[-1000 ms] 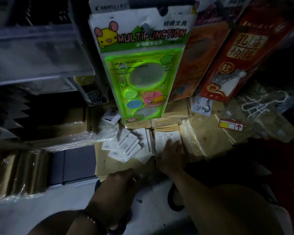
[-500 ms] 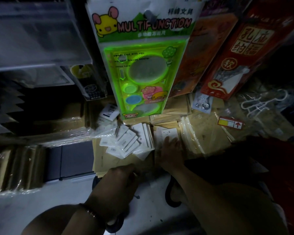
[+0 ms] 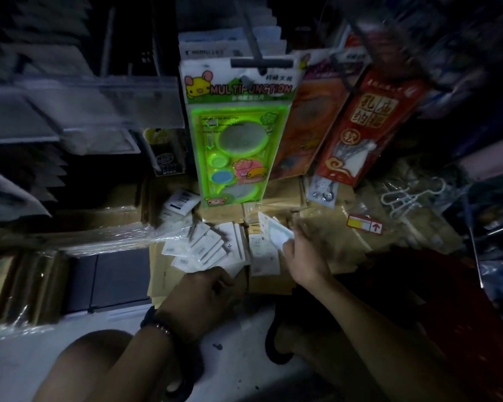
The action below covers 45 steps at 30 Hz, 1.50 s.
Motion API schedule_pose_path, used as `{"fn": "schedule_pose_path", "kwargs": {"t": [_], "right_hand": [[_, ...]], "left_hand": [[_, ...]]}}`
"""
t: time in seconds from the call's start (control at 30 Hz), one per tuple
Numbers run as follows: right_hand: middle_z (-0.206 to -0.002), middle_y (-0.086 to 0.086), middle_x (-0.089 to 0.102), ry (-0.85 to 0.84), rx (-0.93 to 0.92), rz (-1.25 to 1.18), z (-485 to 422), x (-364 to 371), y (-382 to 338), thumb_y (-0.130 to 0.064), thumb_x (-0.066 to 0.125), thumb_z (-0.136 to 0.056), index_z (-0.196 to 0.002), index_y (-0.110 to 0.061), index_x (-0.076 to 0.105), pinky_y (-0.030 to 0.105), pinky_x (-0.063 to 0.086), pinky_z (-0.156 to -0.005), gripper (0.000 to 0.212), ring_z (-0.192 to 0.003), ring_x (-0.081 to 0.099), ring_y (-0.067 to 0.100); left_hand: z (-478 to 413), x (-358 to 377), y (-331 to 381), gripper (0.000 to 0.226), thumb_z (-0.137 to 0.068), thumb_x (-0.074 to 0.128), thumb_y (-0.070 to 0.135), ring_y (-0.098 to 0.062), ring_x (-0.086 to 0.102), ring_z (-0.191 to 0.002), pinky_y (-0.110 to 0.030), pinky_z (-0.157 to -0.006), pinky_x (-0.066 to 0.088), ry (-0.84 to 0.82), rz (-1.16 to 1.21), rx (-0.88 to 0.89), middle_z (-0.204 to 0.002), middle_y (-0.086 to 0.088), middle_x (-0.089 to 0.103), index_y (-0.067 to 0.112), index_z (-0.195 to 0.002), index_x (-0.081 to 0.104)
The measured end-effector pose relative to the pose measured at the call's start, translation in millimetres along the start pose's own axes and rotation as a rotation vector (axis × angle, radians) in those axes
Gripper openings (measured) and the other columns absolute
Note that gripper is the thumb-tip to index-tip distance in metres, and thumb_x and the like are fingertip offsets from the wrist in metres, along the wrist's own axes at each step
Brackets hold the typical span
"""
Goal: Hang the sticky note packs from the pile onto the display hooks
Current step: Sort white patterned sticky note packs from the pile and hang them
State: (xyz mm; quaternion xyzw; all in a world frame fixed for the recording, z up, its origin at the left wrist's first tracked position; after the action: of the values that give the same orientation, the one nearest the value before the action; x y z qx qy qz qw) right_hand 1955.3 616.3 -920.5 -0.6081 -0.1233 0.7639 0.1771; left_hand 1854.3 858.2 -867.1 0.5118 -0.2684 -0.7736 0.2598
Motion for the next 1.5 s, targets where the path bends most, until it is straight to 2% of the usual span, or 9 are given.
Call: {"fn": "schedule_pose_path", "kwargs": {"t": [0.2,0.33,0.4,0.57,0.7,0.87,1.07,1.3,1.5], "right_hand": [[-0.095,0.018,0.074,0.132,0.207,-0.899,67.9,-41.1,-9.5,-0.041,0.054,-0.087,-0.097,-0.025,0.069,0.063,0.062,-0.079,0.024,-0.094,0.072,0.043],[-0.102,0.031,0.072,0.051,0.239,-1.248,109.3,-41.1,-35.6,-0.027,0.064,-0.084,-0.094,-0.007,0.071,0.068,0.059,-0.083,0.024,-0.097,0.073,0.046],[-0.086,0.027,0.063,0.041,0.198,-1.271,124.7,-44.3,-44.9,-0.028,0.068,-0.079,-0.092,0.004,0.062,0.055,0.055,-0.079,0.035,-0.086,0.063,0.037],[-0.087,0.032,0.065,0.055,0.098,-1.147,159.7,-77.6,-67.1,-0.035,0.061,-0.078,-0.095,0.002,0.063,0.041,0.049,-0.074,0.041,-0.08,0.061,0.029],[-0.089,0.017,0.074,0.075,-0.051,-1.095,187.0,-135.5,-95.7,-0.028,0.064,-0.082,-0.094,-0.015,0.074,0.041,0.056,-0.072,0.021,-0.081,0.071,0.026],[-0.106,-0.001,0.078,0.173,-0.304,-1.059,201.4,-218.3,-135.5,-0.022,0.076,-0.091,-0.137,-0.034,0.068,0.042,0.063,-0.078,0.047,-0.096,0.076,0.021],[-0.116,-0.004,0.078,0.218,-0.547,-0.996,211.2,-314.9,-190.9,0.002,0.067,-0.1,-0.146,-0.038,0.062,0.048,0.064,-0.09,0.062,-0.108,0.077,0.017],[-0.107,-0.001,0.077,0.265,-0.724,-0.91,227.3,-423.7,-246.7,0.003,0.065,-0.101,-0.144,-0.053,0.06,0.067,0.059,-0.089,0.071,-0.097,0.076,0.034],[-0.116,-0.01,0.075,0.367,-0.815,-0.942,236.0,-511.3,-267.2,0.005,0.06,-0.104,-0.144,-0.046,0.061,0.031,0.058,-0.094,0.065,-0.109,0.072,0.034]], "left_hand": [[13.1,9.4,8.9,0.027,-0.101,0.068,0.037,-0.008,0.071,-0.079,-0.013,-0.057,0.049,0.018,0.469,-0.216,-0.103,0.005,0.074,0.026,-0.126,0.062],[32.4,16.4,46.9,0.02,-0.105,0.063,0.034,-0.036,0.065,-0.093,-0.042,-0.077,0.056,-0.043,1.016,-0.282,-0.103,-0.009,0.069,0.021,-0.121,0.065],[43.9,13.5,61.5,0.025,-0.107,0.061,0.029,-0.043,0.072,-0.109,-0.059,-0.102,0.056,-0.046,1.168,-0.226,-0.118,-0.012,0.077,0.016,-0.127,0.067],[78.8,-11.9,83.0,0.029,-0.109,0.056,0.009,-0.045,0.072,-0.118,-0.072,-0.104,0.052,0.075,1.088,-0.073,-0.129,-0.018,0.075,0.013,-0.137,0.064],[104.8,-43.8,106.5,0.032,-0.109,0.057,0.008,-0.042,0.074,-0.115,-0.069,-0.095,0.057,0.146,1.033,0.005,-0.129,-0.013,0.076,0.019,-0.137,0.064],[127.7,-97.2,144.2,0.031,-0.105,0.062,0.005,-0.04,0.077,-0.105,-0.049,-0.073,0.066,0.217,1.025,0.097,-0.126,-0.017,0.076,0.014,-0.135,0.064],[155.1,-182.1,210.3,0.035,-0.098,0.071,0.004,-0.04,0.077,-0.108,-0.063,-0.084,0.064,0.323,0.912,0.262,-0.124,-0.014,0.078,0.011,-0.132,0.066],[186.0,-287.5,297.9,0.053,-0.084,0.082,-0.004,-0.029,0.076,-0.114,-0.044,-0.086,0.066,0.421,0.76,0.481,-0.126,-0.008,0.078,0.01,-0.132,0.065],[200.4,-353.0,355.9,0.034,-0.105,0.063,0.01,-0.033,0.075,-0.118,-0.058,-0.094,0.062,0.4,0.755,0.575,-0.132,-0.006,0.076,0.018,-0.138,0.064]]}}
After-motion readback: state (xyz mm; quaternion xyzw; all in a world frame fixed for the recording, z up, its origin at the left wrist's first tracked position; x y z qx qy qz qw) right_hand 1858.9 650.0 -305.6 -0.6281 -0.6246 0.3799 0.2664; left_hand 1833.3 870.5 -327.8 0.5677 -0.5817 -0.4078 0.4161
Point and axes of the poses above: each hand's wrist, its own z-axis away from the middle knuckle, its own x-axis out of the palm, y = z × x, the point moved 9 cm from there along -z, towards the middle knuckle
